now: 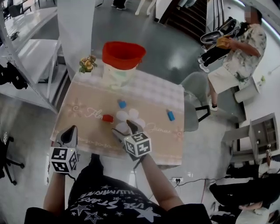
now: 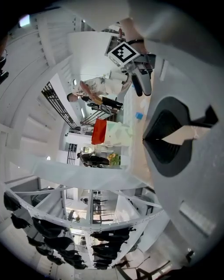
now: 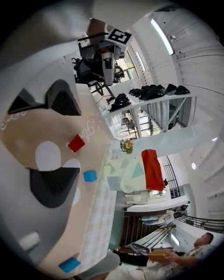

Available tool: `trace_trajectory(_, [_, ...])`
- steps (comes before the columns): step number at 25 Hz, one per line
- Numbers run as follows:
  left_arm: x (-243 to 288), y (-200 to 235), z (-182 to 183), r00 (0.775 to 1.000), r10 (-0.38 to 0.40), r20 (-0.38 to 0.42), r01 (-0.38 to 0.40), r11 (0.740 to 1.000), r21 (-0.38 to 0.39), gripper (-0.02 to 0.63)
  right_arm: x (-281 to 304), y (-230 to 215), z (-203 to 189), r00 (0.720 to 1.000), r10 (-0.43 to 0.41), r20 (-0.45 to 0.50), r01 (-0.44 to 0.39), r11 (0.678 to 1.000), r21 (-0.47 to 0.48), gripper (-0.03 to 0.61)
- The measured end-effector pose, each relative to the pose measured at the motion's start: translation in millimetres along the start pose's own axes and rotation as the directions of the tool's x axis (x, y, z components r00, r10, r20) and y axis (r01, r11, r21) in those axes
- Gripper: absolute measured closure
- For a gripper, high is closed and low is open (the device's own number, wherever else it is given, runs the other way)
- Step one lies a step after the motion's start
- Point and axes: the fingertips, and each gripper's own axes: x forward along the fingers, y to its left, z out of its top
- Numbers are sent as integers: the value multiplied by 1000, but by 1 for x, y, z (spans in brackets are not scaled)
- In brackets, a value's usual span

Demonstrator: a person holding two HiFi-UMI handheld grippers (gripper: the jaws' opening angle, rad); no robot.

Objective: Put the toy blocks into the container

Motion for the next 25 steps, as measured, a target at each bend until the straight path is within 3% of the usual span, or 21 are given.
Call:
trace_trajectory(9, [44, 34, 10, 999, -32, -31, 32, 999, -18, 604, 63, 6, 2, 981, 96, -171, -114, 989, -99, 213])
trace_trajectory(15, [61, 45, 10, 998, -51, -47, 50, 998, -27, 604, 86, 9, -2, 964, 122, -237, -153, 981, -119, 216])
trace_trajectory(19, [69, 52, 10, 997, -61, -56, 59, 998, -27, 604, 93, 14, -10, 948, 120, -293, -181, 965, -192, 234])
trace_trajectory(25, [73, 56, 10, 996, -66, -54, 65, 997, -32, 604, 101, 12, -14, 940, 59, -337, -169, 936, -308, 354])
